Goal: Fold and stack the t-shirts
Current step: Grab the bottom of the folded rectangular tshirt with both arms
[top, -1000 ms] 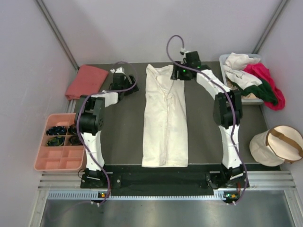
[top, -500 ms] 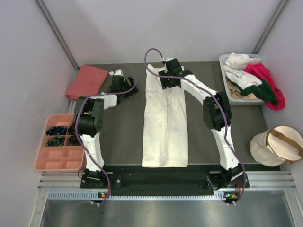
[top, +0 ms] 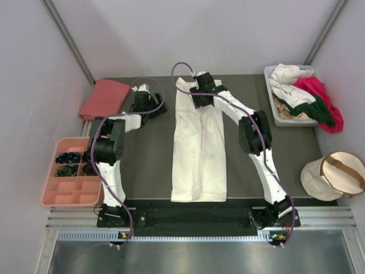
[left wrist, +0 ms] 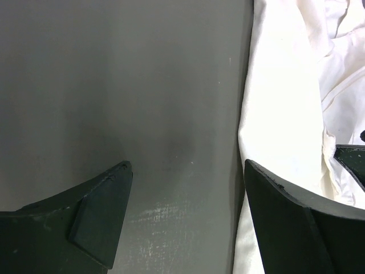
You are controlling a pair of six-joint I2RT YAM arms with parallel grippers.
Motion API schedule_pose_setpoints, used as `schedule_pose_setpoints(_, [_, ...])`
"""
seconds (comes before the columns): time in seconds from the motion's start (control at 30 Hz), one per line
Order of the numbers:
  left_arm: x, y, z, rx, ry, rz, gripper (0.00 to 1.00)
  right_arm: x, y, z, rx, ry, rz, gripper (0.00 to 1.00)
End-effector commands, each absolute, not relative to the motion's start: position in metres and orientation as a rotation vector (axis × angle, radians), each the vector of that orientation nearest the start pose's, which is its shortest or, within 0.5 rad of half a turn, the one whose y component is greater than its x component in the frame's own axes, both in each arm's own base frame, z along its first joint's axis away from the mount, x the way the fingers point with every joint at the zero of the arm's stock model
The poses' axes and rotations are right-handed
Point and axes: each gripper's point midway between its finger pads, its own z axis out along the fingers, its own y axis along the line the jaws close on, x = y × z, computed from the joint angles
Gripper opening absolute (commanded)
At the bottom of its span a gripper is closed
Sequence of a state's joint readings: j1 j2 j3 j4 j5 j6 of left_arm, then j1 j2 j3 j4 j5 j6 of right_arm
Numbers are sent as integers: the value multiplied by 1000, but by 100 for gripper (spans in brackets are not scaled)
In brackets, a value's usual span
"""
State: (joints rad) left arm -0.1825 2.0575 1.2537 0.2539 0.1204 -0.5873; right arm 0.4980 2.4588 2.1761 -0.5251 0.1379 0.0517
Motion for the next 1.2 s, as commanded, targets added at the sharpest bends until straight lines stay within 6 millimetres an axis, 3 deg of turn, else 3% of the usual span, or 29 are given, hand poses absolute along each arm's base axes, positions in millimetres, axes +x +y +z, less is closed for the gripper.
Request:
schedule_pose_setpoints(0.0, [531,-149,66,-356,2118,-627,83,560,291,93,-471,2247,127,61])
schedule_pose_setpoints(0.63, [531,-154,65,-358,2122,-657,82,542,317,125,-544,2192,208,60])
schedule_pose_setpoints(0.97, [529,-153,61,-364,2130,-652,82,539,320,108,-553,2224,214,57])
schedule_pose_setpoints(1.07, [529,-153,59,-365,2133,-652,82,539,321,103,-553,2232,220,44])
schedule_pose_setpoints(1.17, [529,-153,58,-365,2136,-655,82,539,321,101,-552,2235,222,14])
